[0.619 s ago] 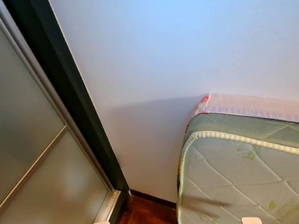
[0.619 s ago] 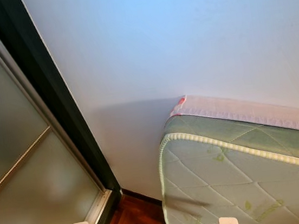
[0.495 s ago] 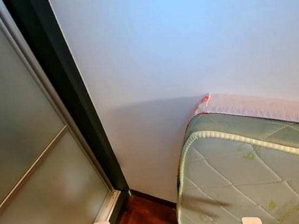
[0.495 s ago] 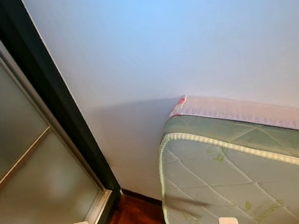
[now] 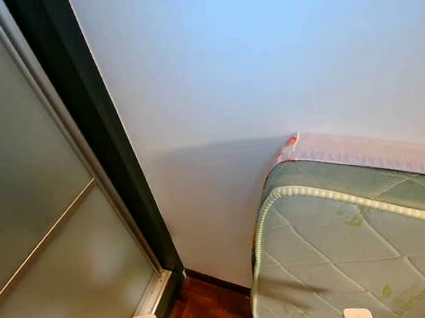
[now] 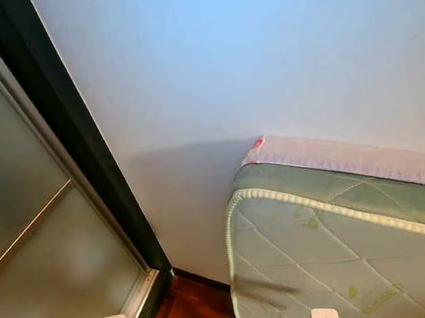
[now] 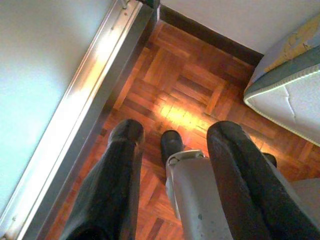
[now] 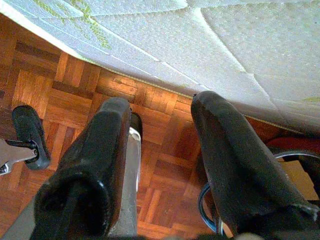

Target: Clean up the room

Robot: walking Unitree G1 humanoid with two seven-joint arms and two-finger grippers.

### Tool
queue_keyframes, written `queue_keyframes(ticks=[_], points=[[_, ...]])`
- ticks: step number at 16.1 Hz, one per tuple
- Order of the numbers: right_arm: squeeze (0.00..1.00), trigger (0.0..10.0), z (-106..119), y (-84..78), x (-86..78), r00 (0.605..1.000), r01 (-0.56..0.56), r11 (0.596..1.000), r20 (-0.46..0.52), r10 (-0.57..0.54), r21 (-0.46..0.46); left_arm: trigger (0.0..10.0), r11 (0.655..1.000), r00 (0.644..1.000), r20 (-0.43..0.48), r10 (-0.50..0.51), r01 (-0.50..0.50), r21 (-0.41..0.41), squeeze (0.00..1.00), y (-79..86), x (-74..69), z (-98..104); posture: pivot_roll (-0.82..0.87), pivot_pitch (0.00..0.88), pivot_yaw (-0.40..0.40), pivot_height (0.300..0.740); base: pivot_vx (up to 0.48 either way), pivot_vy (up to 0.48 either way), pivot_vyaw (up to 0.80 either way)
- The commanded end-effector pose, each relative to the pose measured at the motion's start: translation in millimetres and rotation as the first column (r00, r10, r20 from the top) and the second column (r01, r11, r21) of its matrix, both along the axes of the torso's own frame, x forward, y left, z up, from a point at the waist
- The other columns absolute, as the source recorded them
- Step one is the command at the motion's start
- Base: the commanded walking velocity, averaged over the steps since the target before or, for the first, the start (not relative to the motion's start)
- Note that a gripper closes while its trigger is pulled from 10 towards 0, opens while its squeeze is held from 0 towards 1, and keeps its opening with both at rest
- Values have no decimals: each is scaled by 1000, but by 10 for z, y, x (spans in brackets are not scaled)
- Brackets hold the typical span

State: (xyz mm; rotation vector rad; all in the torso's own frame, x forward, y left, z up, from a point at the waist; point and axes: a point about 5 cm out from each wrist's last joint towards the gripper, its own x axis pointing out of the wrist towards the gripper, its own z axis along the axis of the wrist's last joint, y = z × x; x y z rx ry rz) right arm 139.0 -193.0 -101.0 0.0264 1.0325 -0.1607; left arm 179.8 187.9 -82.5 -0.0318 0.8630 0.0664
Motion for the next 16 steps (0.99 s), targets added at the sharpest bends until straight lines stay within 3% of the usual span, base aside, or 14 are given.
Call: queue_keyframes(ticks=[1,16], points=[[0,10000,32,112,127,1000,-25,983,18,22,181,10000,997,978,-192,78,-80,-3,0,694,-755,-127,-16,37,-10,740,0,0,0],[0,10000,37,116,142,1000,-21,983,20,17,184,10000,996,979,-187,86,-87,-1,0,696,-736,-123,3,32,-16,740,0,0,0]])
